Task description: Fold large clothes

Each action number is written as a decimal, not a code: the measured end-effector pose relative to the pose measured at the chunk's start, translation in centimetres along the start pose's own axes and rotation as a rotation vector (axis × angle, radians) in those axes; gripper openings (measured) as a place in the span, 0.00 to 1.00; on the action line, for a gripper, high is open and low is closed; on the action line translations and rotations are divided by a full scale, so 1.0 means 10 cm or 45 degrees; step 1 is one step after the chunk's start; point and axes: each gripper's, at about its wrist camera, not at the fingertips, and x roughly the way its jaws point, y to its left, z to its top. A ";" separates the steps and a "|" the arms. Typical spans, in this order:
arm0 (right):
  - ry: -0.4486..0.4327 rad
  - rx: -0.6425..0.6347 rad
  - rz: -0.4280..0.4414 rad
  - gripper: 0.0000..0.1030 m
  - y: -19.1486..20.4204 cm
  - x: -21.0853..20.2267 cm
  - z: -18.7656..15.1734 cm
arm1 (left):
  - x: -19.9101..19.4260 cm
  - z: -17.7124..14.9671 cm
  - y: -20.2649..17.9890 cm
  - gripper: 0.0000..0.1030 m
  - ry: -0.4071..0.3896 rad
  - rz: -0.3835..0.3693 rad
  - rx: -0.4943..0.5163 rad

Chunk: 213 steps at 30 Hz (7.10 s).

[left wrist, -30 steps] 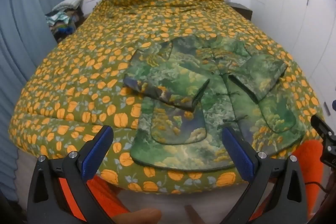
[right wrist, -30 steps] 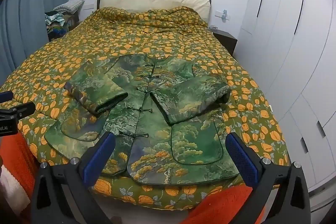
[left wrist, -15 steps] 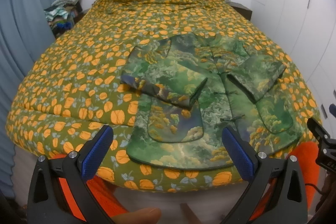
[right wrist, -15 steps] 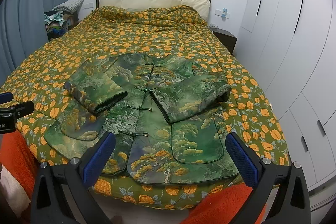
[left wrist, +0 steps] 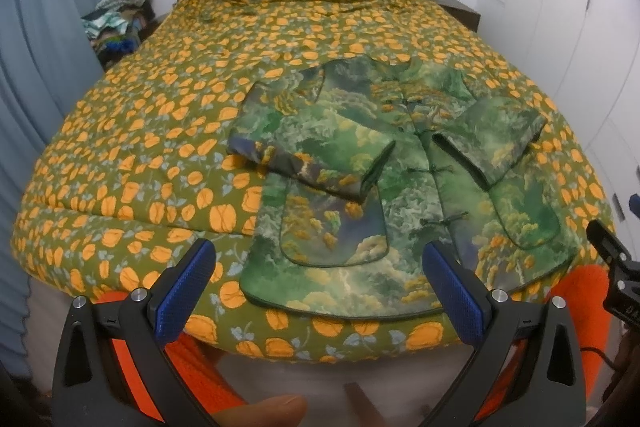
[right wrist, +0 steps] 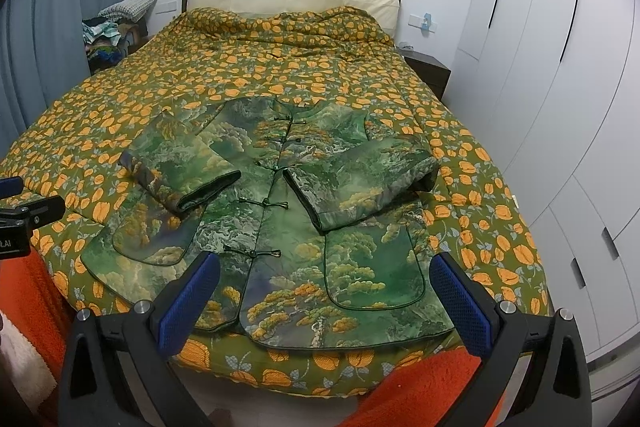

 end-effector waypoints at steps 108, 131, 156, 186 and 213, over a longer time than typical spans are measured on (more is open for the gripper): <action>-0.050 0.147 0.154 1.00 -0.35 0.04 0.01 | 0.82 0.14 0.97 1.00 0.212 -0.113 -0.167; 0.240 0.334 0.093 1.00 -1.34 1.17 -0.41 | 2.49 0.01 0.92 0.11 0.566 -0.320 -0.096; 0.167 0.077 0.113 1.00 -0.69 1.12 -0.31 | 2.05 -0.23 1.27 0.05 0.532 -0.011 -0.352; 0.069 -0.008 0.240 0.14 -0.80 1.68 0.57 | 0.75 0.08 0.91 0.80 0.137 0.041 -0.050; 0.371 0.855 -0.190 0.19 -4.18 2.20 -0.75 | 1.18 0.28 0.31 0.83 0.170 0.136 0.390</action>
